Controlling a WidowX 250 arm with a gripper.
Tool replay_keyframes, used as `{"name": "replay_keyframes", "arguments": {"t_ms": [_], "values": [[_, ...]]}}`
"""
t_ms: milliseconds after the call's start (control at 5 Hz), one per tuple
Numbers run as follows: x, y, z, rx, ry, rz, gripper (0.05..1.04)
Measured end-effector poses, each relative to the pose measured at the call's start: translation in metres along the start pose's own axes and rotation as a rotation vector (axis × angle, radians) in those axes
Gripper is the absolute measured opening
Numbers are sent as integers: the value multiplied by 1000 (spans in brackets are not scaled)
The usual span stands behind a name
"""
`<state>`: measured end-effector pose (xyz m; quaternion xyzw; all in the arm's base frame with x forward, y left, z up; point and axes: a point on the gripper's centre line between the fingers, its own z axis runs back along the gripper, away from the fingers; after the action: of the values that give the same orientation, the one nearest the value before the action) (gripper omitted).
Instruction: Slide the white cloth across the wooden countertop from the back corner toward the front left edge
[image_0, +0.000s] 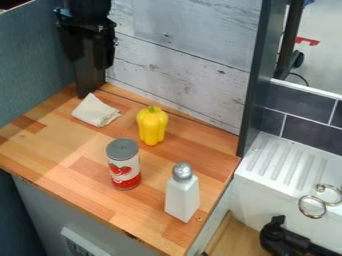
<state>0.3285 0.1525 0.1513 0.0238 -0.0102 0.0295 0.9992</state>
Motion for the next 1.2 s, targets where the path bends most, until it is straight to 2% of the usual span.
{"name": "replay_keyframes", "arguments": {"t_ms": [200,400,600,800,1000,1200], "values": [[0,0,-14,-13,39,-2,1001],[15,5,-19,-13,34,-10,1001],[33,17,-30,25,24,-8,1001],[43,30,-53,79,55,-8,1001],[52,39,-77,96,110,-12,1001],[55,53,-94,83,156,27,1001]]}}
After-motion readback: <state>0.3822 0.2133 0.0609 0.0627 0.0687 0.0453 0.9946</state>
